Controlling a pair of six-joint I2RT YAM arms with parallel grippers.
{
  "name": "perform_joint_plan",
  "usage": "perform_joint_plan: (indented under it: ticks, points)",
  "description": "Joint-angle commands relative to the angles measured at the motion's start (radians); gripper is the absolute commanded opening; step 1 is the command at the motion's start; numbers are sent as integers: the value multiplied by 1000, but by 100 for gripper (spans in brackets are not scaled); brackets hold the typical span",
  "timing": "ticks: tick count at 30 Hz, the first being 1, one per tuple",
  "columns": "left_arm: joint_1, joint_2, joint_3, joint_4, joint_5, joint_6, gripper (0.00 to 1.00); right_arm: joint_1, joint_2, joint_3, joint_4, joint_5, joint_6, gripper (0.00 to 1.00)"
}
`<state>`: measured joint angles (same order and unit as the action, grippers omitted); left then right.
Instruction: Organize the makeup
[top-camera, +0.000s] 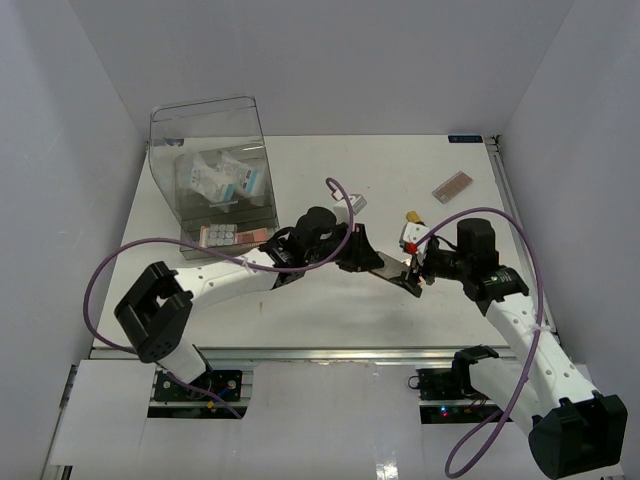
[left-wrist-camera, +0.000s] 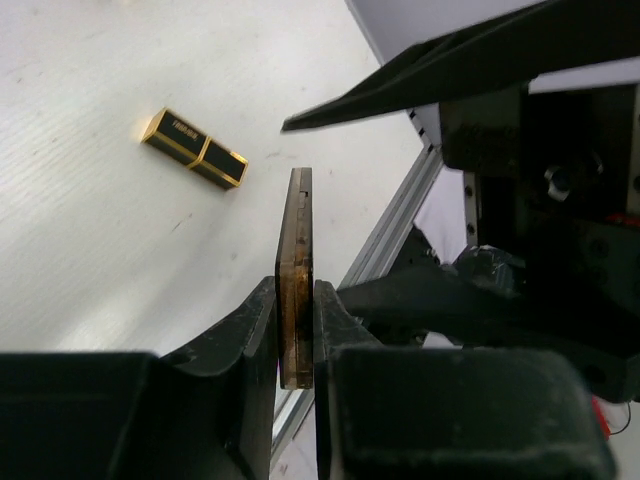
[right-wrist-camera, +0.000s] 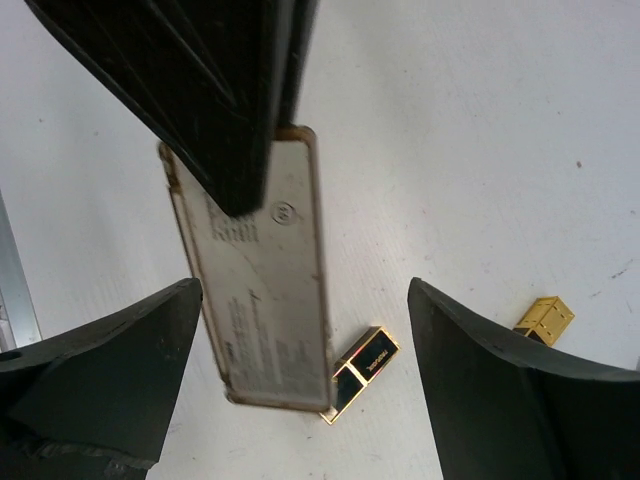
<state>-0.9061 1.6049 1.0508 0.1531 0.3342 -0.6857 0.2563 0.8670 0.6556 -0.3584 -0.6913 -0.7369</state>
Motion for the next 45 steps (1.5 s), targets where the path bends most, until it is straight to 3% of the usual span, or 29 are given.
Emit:
perform_joint_plan:
  ticks: [1,8,13,19,27,45]
  points:
    - [2,-167,-65,-90,-95,60,0,-3,-39,0,59,26,12,90]
    - [140,-445,-267,-158,-148,48,0,-11,-99,16,7,12,-45,90]
    - [366,-632,-360,-234,-100,36,0,-25,-125,1,27,26,-42,90]
    - [597,-750,-341,-341,-84,61,0,-34,-108,1,25,27,-44,90]
    - [847,-760,-340,-366,12,62,0,-40,-112,-5,25,23,-48,90]
    - [1001,-601,-360,-235,139,1,0,-43,-106,-11,27,19,-56,90]
